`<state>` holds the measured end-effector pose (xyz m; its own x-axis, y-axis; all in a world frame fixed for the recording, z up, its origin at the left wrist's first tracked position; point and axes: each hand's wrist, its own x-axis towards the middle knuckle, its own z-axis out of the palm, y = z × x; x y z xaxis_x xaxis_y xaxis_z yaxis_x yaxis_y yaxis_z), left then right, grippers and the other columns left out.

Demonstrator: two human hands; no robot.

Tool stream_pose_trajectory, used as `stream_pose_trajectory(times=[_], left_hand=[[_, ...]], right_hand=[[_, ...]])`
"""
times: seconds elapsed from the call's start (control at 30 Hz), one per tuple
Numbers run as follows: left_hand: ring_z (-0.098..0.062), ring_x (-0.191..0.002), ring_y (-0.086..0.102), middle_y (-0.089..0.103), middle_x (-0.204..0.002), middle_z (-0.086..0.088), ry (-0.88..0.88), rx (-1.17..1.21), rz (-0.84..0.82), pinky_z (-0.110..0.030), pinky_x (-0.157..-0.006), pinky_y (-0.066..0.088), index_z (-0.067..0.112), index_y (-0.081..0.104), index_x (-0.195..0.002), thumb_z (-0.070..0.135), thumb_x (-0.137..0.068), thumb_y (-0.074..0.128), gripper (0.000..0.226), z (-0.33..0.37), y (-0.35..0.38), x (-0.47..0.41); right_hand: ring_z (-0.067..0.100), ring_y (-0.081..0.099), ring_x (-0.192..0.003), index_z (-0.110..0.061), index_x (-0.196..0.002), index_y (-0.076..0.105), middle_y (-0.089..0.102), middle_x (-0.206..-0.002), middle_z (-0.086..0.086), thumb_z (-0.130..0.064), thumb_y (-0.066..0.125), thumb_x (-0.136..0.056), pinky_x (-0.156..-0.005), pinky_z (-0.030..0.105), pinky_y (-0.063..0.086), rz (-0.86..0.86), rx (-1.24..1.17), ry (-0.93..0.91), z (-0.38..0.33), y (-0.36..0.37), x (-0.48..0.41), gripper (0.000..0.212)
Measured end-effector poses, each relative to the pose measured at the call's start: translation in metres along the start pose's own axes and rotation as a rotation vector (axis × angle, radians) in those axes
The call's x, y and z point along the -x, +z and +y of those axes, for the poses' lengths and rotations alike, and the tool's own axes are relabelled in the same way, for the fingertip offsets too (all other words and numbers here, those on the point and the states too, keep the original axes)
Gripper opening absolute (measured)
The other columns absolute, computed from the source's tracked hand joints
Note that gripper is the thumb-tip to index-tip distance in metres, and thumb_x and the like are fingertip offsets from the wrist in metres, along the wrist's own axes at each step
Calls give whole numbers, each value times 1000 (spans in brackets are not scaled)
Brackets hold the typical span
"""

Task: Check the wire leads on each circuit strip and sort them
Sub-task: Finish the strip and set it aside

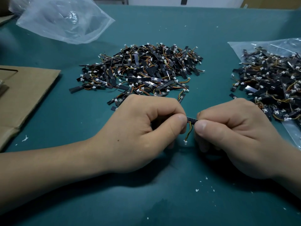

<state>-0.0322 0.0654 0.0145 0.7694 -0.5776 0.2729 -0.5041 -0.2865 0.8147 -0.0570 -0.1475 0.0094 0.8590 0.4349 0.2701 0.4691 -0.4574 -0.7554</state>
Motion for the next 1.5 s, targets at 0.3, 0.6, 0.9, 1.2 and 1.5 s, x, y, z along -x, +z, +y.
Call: stream_pose_trajectory(times=[0.3,0.6,0.9,1.2,1.5], left_hand=[[-10,-54,60,62,-59,7,33,-30,-57,-18,-54,42,19,68,-86,21,-101,56,19,-3,0,1],[-12,-129,42,53,-134,23,108,-453,201,-40,-101,28,30,56,-130,33,-87,57,43,-2,3,6],[-19,-147,26,42,-152,19,-67,-795,-107,-48,-111,17,35,49,-141,54,-91,43,54,-5,7,2],[-13,-131,39,53,-137,26,-3,-799,-78,-46,-105,22,33,60,-128,52,-93,43,42,-5,6,3],[-14,-90,49,64,-86,22,84,-706,120,-40,-81,20,38,68,-93,33,-93,65,6,-9,9,1]], right_hand=[[17,33,-42,-14,-51,42,36,-46,3,-30,49,-94,-43,32,28,-88,-88,7,4,-4,1,47],[10,42,-46,-26,-116,58,46,-62,6,-20,42,-105,-45,15,29,542,-328,-128,3,4,2,20],[7,46,-44,-17,-100,71,53,-55,2,-18,49,-102,-49,12,34,362,-107,-82,3,6,6,22],[16,51,-45,-26,-97,73,57,-55,0,-27,53,-99,-45,25,39,280,23,-32,1,7,5,20],[8,48,-57,-29,-96,70,60,-73,-4,-24,64,-91,-57,12,38,382,74,152,10,5,-2,10]])
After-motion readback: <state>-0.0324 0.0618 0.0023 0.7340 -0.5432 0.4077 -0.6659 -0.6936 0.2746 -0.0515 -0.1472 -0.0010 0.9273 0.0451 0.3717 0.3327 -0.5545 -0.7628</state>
